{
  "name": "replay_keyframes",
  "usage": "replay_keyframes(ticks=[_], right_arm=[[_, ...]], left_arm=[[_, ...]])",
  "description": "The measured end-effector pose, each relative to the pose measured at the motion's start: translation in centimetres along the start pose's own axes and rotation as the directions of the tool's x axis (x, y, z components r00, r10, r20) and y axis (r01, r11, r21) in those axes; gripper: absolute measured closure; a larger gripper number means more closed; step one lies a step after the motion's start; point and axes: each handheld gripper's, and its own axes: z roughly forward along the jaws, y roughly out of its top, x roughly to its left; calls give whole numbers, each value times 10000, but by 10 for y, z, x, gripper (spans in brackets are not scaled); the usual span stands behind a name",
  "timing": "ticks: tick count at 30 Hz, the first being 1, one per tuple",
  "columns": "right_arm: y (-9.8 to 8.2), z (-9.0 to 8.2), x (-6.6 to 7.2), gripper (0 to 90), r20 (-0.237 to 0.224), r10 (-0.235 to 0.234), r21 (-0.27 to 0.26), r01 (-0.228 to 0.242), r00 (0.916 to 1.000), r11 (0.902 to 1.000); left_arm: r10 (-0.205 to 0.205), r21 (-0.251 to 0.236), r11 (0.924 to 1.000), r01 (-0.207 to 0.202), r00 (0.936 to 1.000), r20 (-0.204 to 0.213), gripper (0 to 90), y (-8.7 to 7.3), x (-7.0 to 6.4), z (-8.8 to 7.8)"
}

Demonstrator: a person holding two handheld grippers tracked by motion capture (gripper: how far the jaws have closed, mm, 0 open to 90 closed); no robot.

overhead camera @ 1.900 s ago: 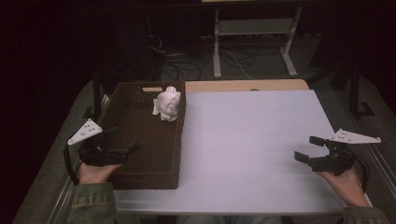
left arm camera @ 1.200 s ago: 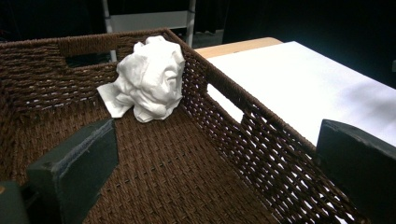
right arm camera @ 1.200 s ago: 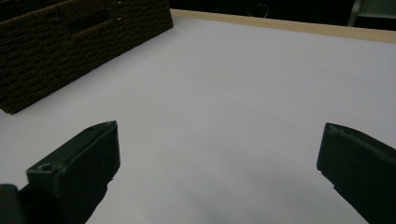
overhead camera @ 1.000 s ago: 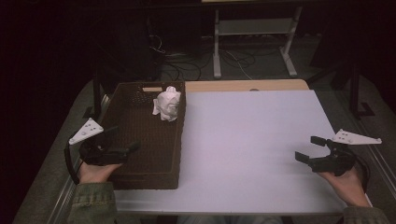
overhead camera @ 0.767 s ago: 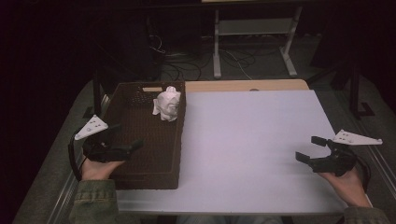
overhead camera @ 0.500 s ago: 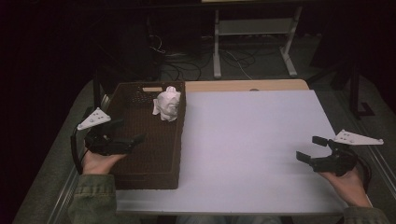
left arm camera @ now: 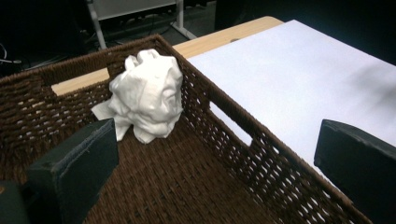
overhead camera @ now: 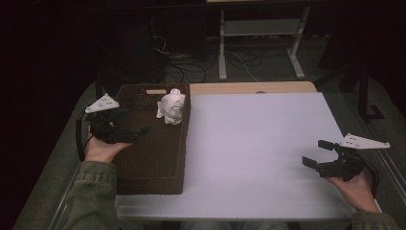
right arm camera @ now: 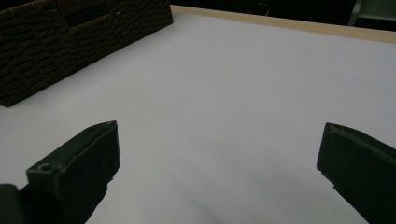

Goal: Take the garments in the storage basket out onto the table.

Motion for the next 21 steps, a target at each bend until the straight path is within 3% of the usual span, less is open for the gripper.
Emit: replay_keyframes(ticks=[11, 17, 21], right_arm=[[0, 1, 1, 0, 2, -79, 67, 79, 10000, 9999], [0, 2, 1, 0, -60, -215, 139, 216, 9998, 9997], [0, 2, 2, 0, -66, -121, 156, 122, 9999, 9998]], left_arm=[[-151, 417, 9990, 150, 9999, 9, 0, 13, 18, 17], [-209, 399, 9990, 212, 9998, -77, 0, 21, 30, 22], [-418, 412, 9983, 412, 9990, 157, 0, 28, 41, 24]])
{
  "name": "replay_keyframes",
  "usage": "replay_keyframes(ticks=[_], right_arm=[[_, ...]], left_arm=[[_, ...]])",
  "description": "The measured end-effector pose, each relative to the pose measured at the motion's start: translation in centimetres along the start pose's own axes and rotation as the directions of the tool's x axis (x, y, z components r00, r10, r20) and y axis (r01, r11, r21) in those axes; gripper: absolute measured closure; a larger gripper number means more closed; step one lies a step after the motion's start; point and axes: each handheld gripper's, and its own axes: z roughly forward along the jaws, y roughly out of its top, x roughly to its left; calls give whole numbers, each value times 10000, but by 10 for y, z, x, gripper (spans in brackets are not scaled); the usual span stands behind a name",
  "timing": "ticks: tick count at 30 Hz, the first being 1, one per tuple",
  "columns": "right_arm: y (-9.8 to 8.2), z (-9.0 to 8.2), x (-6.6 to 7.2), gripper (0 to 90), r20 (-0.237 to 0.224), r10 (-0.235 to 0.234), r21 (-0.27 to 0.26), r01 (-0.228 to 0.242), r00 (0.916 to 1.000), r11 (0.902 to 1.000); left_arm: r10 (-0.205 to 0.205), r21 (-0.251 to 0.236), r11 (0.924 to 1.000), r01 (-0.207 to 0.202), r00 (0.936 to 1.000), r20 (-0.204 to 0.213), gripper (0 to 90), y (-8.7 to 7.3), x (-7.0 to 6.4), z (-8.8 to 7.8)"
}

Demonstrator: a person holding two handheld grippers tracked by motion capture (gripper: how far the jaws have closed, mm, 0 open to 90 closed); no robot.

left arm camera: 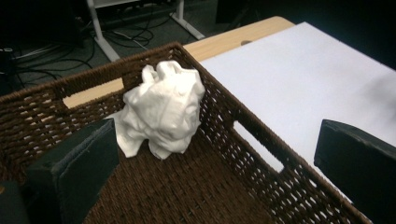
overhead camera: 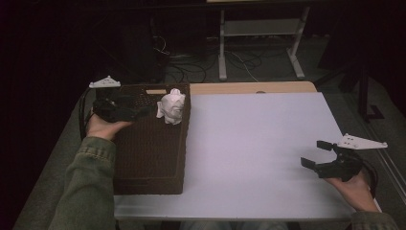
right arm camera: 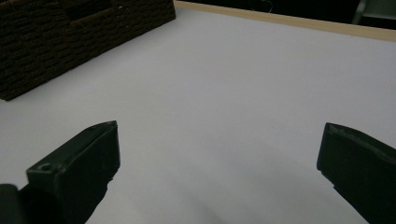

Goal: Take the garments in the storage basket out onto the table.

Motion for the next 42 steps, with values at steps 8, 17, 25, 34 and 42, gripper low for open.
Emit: replay_keyframes(ticks=[8, 17, 25, 34, 42], right_arm=[[0, 2, 0, 0, -62, -132, 32, 132, 9999, 9999], [-1, 5, 3, 0, -92, -276, 243, 278, 9996, 9993], [-3, 3, 2, 0, -7, -162, 206, 162, 9999, 9997], [-4, 3, 3, 0, -33, -229, 243, 230, 9997, 9994], [-5, 6, 4, 0, -37, -170, 416, 172, 9998, 9990]], left_arm=[[-22, 227, 9997, 23, 10000, -44, 0, 16, 15, 12], [123, 963, 9953, -139, 9998, 174, 0, 27, 34, 37], [120, 1139, 9934, -149, 9996, 264, 0, 33, 46, 55], [-57, 649, 9979, 58, 10000, -17, 0, 38, 62, 67], [-32, 967, 9953, 23, 10000, 93, 0, 29, 69, 83]])
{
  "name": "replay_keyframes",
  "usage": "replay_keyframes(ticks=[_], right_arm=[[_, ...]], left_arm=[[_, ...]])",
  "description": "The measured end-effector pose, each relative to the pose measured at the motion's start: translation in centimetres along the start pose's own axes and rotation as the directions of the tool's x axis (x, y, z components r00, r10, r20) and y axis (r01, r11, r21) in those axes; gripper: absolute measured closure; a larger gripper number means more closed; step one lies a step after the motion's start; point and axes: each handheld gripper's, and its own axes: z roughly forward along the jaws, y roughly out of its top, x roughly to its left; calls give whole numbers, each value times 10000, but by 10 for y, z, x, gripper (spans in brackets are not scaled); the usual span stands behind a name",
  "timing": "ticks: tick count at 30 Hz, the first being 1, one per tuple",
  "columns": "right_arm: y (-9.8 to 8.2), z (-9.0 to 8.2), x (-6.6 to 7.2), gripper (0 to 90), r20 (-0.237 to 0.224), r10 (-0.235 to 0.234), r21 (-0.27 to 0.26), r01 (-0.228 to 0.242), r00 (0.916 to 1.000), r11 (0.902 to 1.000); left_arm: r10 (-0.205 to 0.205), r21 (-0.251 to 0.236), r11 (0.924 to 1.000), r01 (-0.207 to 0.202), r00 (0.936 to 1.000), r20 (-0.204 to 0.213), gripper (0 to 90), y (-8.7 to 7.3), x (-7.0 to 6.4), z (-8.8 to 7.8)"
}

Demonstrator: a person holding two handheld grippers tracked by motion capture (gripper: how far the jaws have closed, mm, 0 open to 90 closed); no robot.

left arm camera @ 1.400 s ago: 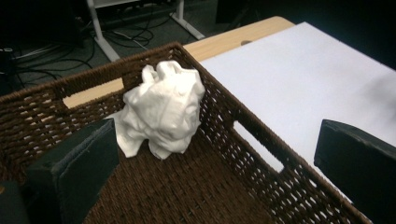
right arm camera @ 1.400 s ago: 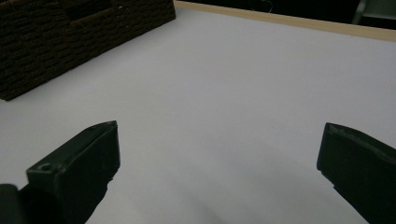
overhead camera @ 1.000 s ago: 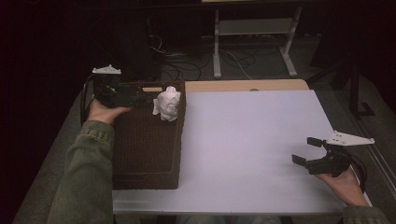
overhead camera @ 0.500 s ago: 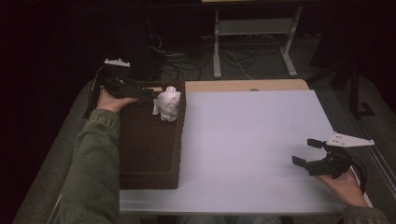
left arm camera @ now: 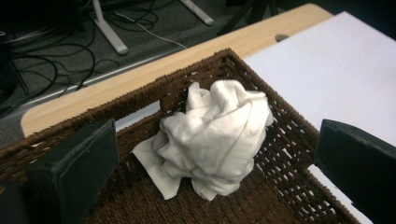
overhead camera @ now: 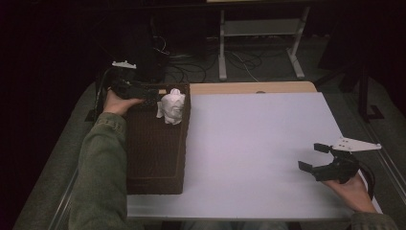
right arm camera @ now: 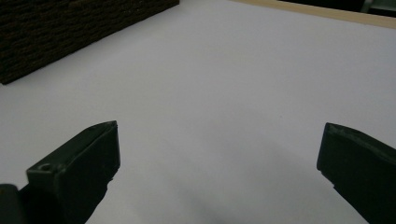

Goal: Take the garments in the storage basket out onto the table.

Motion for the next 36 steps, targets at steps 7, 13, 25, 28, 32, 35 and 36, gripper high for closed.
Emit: replay_keyframes(ticks=[7, 13, 25, 28, 32, 35, 36], right_arm=[[-1, 1, 0, 0, 35, 16, 59, -16, 10000, 10000], [-1, 1, 0, 0, 44, 16, 81, -17, 10000, 10000], [-2, -3, -2, 0, 166, 38, 63, -39, 9999, 10000], [-3, -3, -3, 0, 196, -15, 51, 14, 9998, 10000], [-3, -2, -3, 0, 223, -18, 125, 15, 9997, 9999], [-3, -2, -3, 0, 224, -40, 178, 36, 9997, 9998], [-3, -1, -3, 0, 223, -71, 201, 66, 9997, 9998]], left_arm=[[292, 678, 9972, -303, 9994, 174, 0, -4, -1, 23], [355, 1005, 9942, -391, 9986, 381, 0, -5, -3, 38], [551, 1709, 9833, -623, 9974, 467, 0, -12, -6, 70], [600, 1957, 9783, -681, 9971, 469, 0, -17, -5, 78], [729, 2165, 9726, -851, 9953, 637, 0, -20, -6, 86], [762, 2438, 9654, -923, 9943, 748, 0, -21, -8, 93], [784, 2516, 9632, -944, 9942, 730, 0, -21, -8, 94]])
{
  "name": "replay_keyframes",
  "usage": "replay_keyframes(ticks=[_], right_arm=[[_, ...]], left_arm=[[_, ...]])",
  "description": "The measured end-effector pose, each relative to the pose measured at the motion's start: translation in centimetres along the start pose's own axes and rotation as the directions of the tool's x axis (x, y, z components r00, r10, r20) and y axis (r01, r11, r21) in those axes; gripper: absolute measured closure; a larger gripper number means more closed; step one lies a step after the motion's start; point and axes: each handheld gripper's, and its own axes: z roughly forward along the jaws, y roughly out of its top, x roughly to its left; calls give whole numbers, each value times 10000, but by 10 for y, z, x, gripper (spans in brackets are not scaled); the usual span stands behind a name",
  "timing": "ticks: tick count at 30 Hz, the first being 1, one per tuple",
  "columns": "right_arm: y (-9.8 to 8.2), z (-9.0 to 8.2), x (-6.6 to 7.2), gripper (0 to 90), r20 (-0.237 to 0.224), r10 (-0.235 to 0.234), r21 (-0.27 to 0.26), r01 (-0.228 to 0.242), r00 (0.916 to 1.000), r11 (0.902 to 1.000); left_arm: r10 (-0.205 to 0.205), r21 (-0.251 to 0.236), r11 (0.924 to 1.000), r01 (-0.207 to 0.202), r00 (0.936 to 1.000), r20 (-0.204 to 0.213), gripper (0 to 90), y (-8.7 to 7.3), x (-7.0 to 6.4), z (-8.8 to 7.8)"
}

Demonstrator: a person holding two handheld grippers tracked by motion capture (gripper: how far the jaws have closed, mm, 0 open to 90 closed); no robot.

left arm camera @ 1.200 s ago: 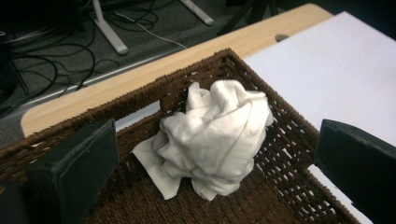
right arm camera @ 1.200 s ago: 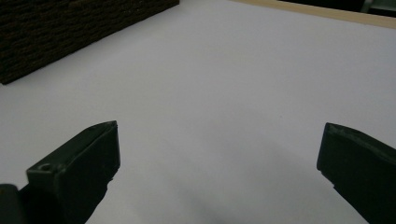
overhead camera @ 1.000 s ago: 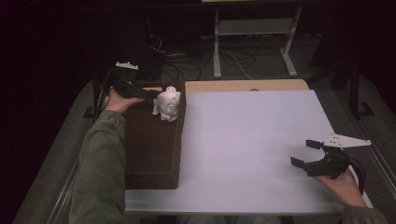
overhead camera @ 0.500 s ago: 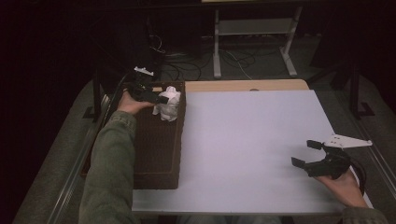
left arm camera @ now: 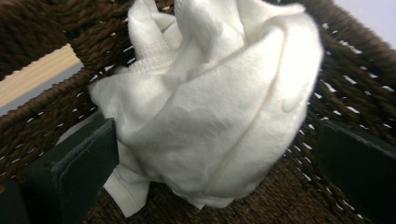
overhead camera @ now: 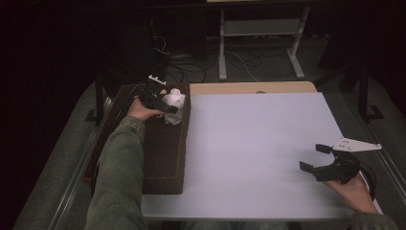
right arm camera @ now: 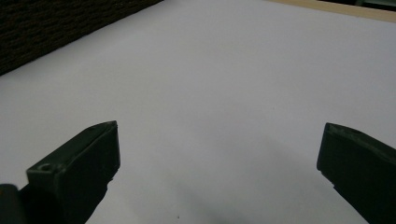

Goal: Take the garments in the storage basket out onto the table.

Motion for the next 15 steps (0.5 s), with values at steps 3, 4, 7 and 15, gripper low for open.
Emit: replay_keyframes(ticks=[3, 4, 7, 15], right_arm=[[0, 1, 1, 0, -50, -59, 52, 59, 10000, 10000], [0, 1, 1, 0, -50, -59, 52, 59, 10000, 10000], [0, 1, 1, 0, -67, -94, 115, 95, 9999, 9999], [0, 1, 2, 0, -154, -171, 186, 174, 9997, 9997]], left_arm=[[-38, 179, 9998, 38, 10000, -15, 0, 5, -3, 8], [-38, 179, 9998, 38, 10000, -15, 0, 5, -3, 8], [197, 543, 9984, -185, 9996, -225, 0, 9, -4, 13], [37, 1133, 9935, 38, 9979, -654, 96, 10, -5, 28]])
